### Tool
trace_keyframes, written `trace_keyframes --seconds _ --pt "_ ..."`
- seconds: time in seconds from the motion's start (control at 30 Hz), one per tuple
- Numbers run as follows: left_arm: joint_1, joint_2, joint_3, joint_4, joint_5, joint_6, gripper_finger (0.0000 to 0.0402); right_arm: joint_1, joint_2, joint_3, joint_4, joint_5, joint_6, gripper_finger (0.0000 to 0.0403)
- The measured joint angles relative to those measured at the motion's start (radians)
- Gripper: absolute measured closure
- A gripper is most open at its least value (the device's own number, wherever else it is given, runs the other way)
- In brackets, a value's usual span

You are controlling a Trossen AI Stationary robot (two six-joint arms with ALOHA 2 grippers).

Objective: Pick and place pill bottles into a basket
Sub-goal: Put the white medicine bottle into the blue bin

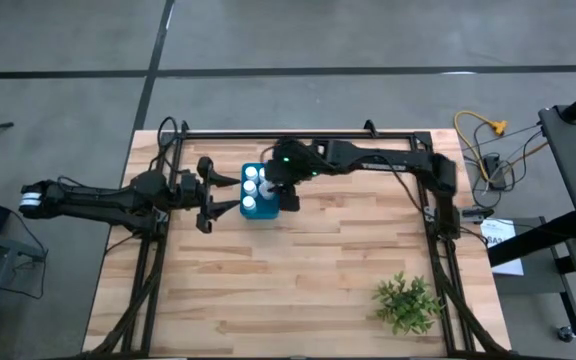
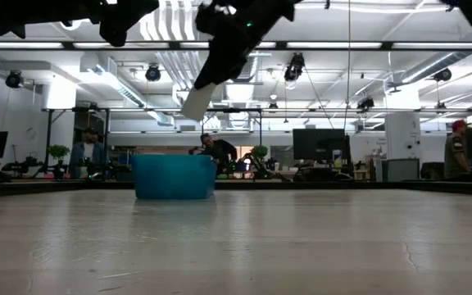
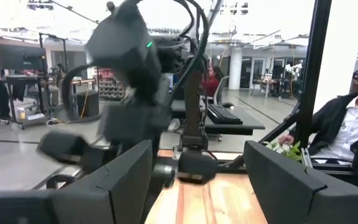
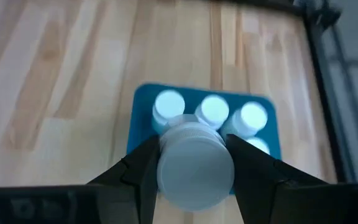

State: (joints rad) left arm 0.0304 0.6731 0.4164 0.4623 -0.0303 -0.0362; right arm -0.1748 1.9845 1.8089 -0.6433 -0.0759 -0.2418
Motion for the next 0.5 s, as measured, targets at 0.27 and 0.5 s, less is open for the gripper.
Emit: trace_keyframes --seconds 0.27,0.5 --pt "0.0 -0.008 0.0 0.001 0.0 -0.001 0.0163 -0.007 0.187 0.252 -0.27 0.05 0.037 0.0255" --pt "0.0 -0.006 0.0 0.0 0.0 -0.001 0.0163 0.005 0.217 0.259 -0.259 0.048 0.028 0.0255"
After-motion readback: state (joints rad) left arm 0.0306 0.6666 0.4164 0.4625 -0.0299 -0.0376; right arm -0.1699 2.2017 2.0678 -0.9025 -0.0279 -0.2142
